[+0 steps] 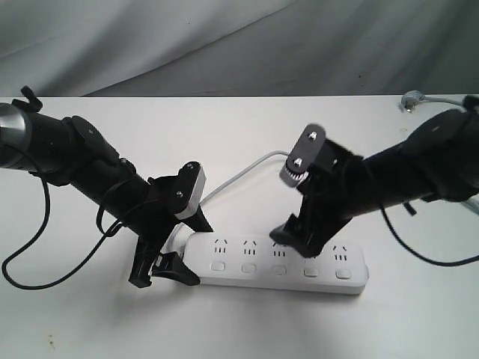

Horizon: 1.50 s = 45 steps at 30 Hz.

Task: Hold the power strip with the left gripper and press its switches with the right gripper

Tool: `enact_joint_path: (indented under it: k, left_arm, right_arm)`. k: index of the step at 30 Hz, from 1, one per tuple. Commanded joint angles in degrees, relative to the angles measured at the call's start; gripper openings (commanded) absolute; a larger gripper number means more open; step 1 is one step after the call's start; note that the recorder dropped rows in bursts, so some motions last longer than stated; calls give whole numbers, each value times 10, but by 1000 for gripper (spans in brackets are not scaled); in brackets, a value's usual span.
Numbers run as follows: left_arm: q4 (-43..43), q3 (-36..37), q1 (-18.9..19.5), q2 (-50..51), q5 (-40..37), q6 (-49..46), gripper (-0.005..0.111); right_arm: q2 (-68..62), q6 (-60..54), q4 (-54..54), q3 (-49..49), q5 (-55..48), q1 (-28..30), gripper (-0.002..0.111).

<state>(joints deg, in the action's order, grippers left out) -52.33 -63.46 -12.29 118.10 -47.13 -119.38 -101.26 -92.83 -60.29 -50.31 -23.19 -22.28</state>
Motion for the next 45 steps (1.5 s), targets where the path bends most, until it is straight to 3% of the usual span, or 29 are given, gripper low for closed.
enact_joint_path:
  k: [1, 8, 19, 26, 31, 36, 39, 45]
  left_arm:
    - [7, -2, -3, 0, 22, -6, 0]
    - [7, -2, -3, 0, 22, -6, 0]
    - [7, -2, -3, 0, 22, -6, 0]
    - [7, -2, -3, 0, 22, -6, 0]
    - [6, -2, -3, 0, 22, -6, 0]
    - [6, -2, -3, 0, 22, -6, 0]
    - [6, -2, -3, 0, 22, -6, 0]
    - [6, -2, -3, 0, 22, -6, 0]
  right_arm:
    - [77, 1, 11, 8, -18, 38, 84]
    - [60, 22, 29, 58, -7, 56, 84]
    - [-2, 22, 42, 58, -16, 56, 84]
    - [-12, 83, 129, 59, -2, 55, 84]
    - [-52, 102, 133, 59, 25, 35, 84]
    - [63, 110, 86, 59, 43, 37, 84]
    - [120, 124, 87, 77, 47, 71, 84]
    - [122, 87, 21, 138, 110, 90, 84]
